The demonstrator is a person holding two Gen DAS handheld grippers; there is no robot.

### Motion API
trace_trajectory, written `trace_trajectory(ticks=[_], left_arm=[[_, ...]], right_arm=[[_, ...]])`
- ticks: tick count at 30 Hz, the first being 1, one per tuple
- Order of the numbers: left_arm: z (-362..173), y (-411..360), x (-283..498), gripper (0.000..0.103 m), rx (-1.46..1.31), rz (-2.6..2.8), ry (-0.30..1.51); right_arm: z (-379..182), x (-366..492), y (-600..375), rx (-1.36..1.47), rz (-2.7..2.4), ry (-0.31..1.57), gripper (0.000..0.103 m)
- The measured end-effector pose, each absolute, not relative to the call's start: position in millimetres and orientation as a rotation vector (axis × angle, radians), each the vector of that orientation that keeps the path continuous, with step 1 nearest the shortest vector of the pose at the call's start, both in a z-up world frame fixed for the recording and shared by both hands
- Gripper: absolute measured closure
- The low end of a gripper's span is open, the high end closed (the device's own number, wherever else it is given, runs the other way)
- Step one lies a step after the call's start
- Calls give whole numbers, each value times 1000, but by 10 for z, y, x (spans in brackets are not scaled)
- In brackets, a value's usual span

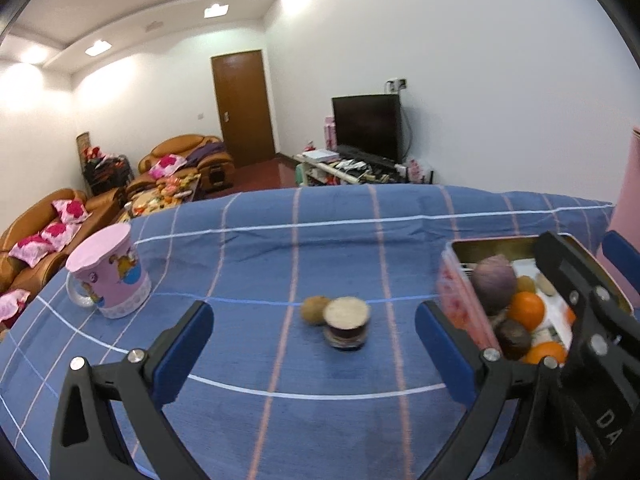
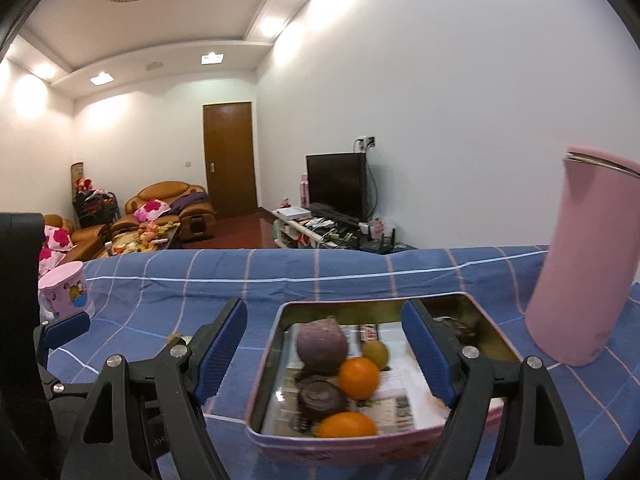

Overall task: Organize fruits
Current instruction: 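Grasp the small jar with the right gripper while the left gripper approaches the brown kiwi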

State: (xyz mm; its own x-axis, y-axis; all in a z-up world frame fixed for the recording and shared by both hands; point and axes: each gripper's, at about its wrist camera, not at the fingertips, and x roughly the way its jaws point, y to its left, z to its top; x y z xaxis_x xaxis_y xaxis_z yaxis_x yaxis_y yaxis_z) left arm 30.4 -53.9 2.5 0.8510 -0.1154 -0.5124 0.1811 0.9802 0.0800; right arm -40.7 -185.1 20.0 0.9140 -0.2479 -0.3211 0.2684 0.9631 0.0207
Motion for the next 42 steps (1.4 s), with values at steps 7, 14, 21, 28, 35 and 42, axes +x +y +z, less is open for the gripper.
trace_trajectory(ticks=[7, 14, 21, 28, 35, 42], left_arm=[[-25, -292, 509, 0, 113, -89, 570], [-78, -49, 741, 0, 134, 8, 604], [-143, 256, 938, 0, 94, 80, 664], [-170, 328, 991, 0, 100, 119, 683], [-177, 413, 1046, 0, 91, 141, 694], [-174, 420, 1054, 0, 97, 142, 695]], right_arm=[[157, -186, -1698, 42, -205, 375, 22], [98, 26, -1565, 33, -123, 442, 22], [-7, 252, -1346, 4, -20, 533, 22], [-173, 597, -1050, -56, 72, 678, 34], [-329, 869, -990, -56, 89, 819, 39], [-415, 956, -969, -60, 102, 882, 67]])
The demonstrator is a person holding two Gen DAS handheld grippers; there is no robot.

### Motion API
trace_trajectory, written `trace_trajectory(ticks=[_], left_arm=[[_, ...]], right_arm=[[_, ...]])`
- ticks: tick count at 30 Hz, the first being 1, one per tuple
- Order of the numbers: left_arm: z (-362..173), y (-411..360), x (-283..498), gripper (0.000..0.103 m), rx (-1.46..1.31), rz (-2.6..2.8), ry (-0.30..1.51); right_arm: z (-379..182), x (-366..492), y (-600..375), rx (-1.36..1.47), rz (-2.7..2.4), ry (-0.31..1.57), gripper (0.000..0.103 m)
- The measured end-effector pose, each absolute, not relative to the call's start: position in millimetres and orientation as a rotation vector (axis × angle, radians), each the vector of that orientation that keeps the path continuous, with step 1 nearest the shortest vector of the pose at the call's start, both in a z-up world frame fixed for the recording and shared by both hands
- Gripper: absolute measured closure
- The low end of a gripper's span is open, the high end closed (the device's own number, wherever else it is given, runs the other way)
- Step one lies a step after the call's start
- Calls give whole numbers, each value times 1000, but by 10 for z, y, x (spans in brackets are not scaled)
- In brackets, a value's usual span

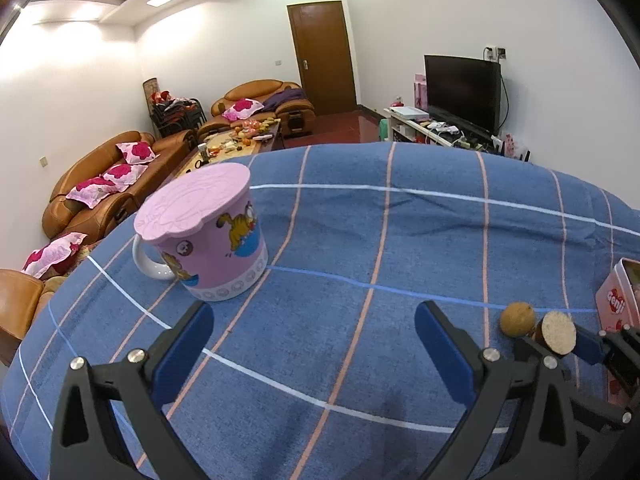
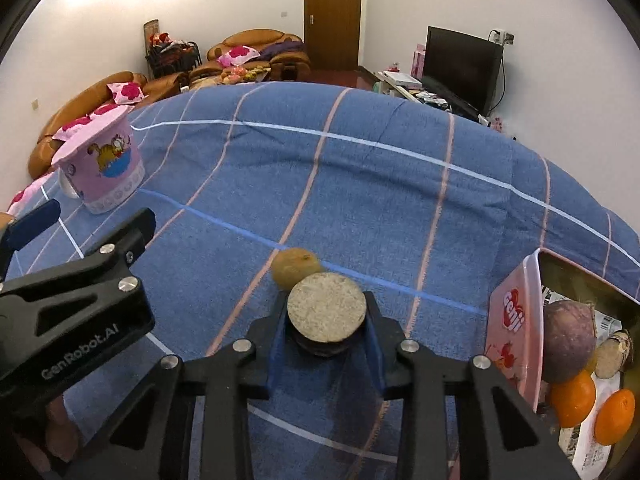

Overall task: Organize fruits
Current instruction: 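Grasp the small jar with the right gripper while the left gripper approaches the brown kiwi, then grasp the small brown kiwi with the left gripper and lift it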

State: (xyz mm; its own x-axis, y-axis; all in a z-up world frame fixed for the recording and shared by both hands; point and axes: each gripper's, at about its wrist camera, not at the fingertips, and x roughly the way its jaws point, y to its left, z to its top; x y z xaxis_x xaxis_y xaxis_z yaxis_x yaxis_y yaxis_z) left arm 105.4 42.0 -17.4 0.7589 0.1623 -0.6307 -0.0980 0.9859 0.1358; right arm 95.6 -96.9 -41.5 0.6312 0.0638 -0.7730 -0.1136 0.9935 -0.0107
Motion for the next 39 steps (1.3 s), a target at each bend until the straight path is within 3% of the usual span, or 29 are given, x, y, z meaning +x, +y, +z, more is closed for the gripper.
trace_trajectory(ticks=[4, 10, 20, 25, 30, 34, 36, 38, 39], left_arm=[[-174, 418, 1063, 0, 96, 135, 699], [-179, 448, 1095, 0, 65, 101, 710], [-178, 183, 1054, 2, 39, -73, 715], [-204, -190, 1137, 11, 118, -163, 748], [-258, -451, 1275, 27, 150, -201, 787], [-315, -564, 1328, 27, 150, -272, 838], [-363, -577, 1383, 40, 144, -291, 879], [-383, -567, 1416, 46, 121, -309, 900], [-371, -552, 1414, 56, 108, -322, 898]], right_arm=[[-333, 829, -1012, -37, 96, 825, 67], [4, 328, -1212, 35, -13, 533, 67], [91, 159, -1495, 151, -71, 468, 67], [77, 159, -1499, 173, -80, 445, 67], [82, 160, -1511, 182, -71, 447, 67], [84, 164, -1486, 178, -71, 444, 67], [77, 184, -1505, 187, -68, 455, 67], [82, 196, -1521, 192, -76, 455, 67], [85, 198, -1524, 193, -78, 453, 67]])
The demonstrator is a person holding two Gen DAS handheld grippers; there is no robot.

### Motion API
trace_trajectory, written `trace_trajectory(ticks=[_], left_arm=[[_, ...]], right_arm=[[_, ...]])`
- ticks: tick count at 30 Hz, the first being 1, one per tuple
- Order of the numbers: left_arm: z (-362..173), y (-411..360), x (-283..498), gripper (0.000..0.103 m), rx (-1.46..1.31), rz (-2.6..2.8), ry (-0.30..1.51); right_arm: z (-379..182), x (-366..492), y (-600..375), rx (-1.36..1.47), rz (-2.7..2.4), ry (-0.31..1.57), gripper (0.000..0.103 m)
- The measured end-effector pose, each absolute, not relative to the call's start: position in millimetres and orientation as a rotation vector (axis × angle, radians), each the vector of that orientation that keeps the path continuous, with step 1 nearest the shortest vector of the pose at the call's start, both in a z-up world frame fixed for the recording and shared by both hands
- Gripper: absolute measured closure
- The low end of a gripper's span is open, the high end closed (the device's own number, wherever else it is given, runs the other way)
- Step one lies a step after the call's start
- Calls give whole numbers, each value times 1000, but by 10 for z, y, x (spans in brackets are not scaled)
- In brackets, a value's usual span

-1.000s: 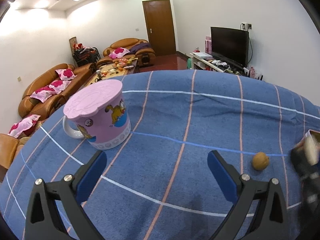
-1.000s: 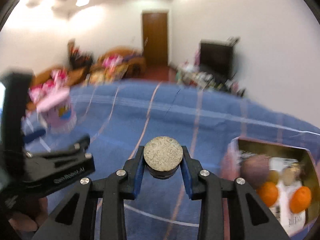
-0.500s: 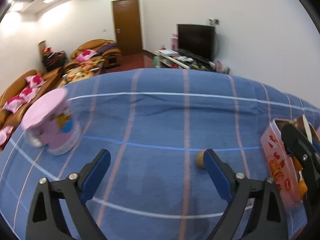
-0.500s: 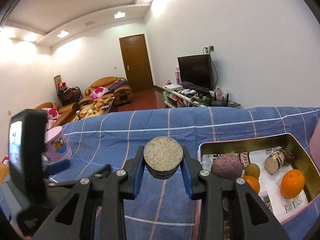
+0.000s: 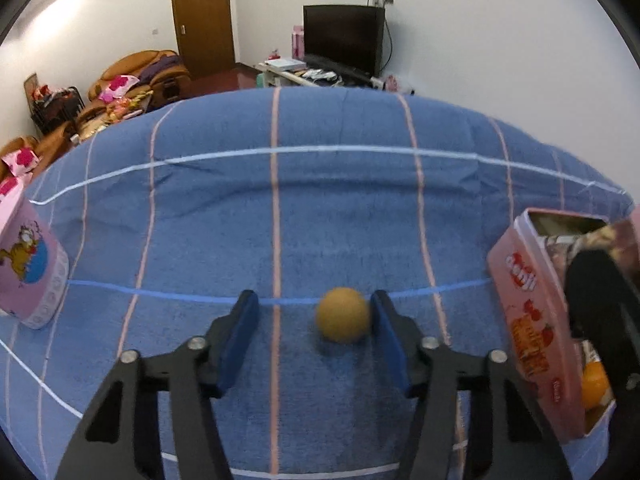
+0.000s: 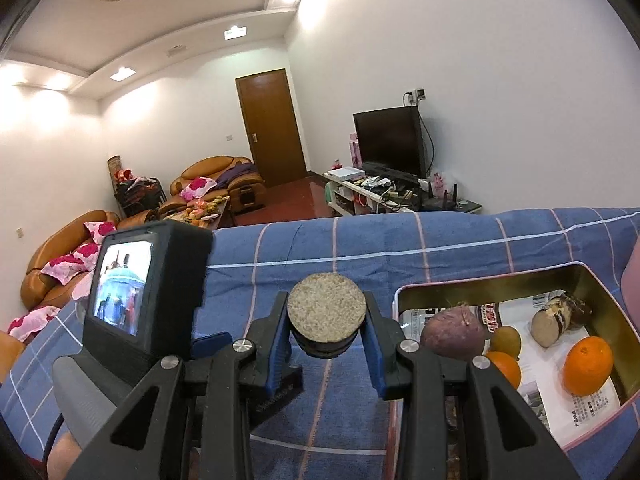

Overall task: Organize fruits
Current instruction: 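Grasp the small brown kiwi with the left gripper and lift it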

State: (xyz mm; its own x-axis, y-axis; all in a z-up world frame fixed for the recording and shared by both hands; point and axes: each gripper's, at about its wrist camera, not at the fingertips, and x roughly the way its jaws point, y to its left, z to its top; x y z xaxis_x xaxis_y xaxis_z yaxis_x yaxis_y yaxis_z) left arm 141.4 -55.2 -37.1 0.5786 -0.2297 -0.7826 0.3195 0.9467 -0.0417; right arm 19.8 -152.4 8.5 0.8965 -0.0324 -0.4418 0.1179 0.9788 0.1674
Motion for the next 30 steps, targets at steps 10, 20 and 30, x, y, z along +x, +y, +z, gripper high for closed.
trace_trajectory(ticks=[10, 20, 30], left_arm=[[-271, -340, 1216, 74, 63, -255, 826], [-105, 149, 923, 74, 91, -18, 664], [-77, 260, 706, 74, 101, 29, 610]], right_arm=[[94, 199, -1492, 171, -64, 436, 67], [128, 122, -1199, 79, 30, 373, 67], [140, -18, -1028, 50, 31, 370, 67]])
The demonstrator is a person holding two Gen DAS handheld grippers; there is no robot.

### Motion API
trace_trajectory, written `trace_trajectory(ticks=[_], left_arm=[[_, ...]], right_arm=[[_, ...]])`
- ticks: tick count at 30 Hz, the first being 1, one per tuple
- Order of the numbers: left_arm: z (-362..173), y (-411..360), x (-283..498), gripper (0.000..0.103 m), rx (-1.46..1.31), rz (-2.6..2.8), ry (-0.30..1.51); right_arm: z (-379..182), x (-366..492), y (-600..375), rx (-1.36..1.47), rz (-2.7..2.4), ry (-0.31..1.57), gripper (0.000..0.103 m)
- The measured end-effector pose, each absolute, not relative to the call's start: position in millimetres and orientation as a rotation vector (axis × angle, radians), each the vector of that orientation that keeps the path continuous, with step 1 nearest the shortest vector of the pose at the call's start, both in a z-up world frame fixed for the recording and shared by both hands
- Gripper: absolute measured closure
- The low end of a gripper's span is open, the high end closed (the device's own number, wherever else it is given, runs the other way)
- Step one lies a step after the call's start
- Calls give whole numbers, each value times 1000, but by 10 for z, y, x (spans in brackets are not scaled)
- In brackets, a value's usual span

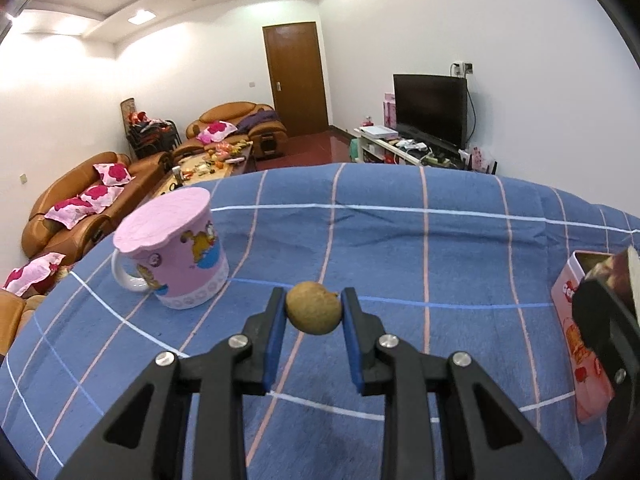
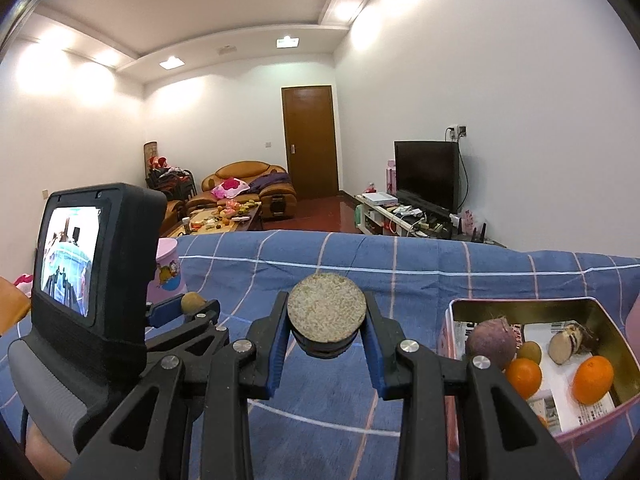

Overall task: Organize fruits
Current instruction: 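Grasp the small brown kiwi with the left gripper and lift it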

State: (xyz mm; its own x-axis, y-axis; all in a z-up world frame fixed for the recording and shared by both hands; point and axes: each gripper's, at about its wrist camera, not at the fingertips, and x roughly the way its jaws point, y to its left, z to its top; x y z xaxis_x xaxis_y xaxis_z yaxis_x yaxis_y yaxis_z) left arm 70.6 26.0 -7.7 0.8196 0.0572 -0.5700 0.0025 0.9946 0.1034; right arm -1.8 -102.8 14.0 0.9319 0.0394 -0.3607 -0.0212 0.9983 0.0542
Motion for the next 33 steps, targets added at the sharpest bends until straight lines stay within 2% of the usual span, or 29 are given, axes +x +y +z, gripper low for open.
trace_trajectory(ticks=[33], left_arm=[[-26, 319, 328, 74, 31, 43, 548]], right_arm=[[137, -161, -1108, 46, 4, 383, 67]])
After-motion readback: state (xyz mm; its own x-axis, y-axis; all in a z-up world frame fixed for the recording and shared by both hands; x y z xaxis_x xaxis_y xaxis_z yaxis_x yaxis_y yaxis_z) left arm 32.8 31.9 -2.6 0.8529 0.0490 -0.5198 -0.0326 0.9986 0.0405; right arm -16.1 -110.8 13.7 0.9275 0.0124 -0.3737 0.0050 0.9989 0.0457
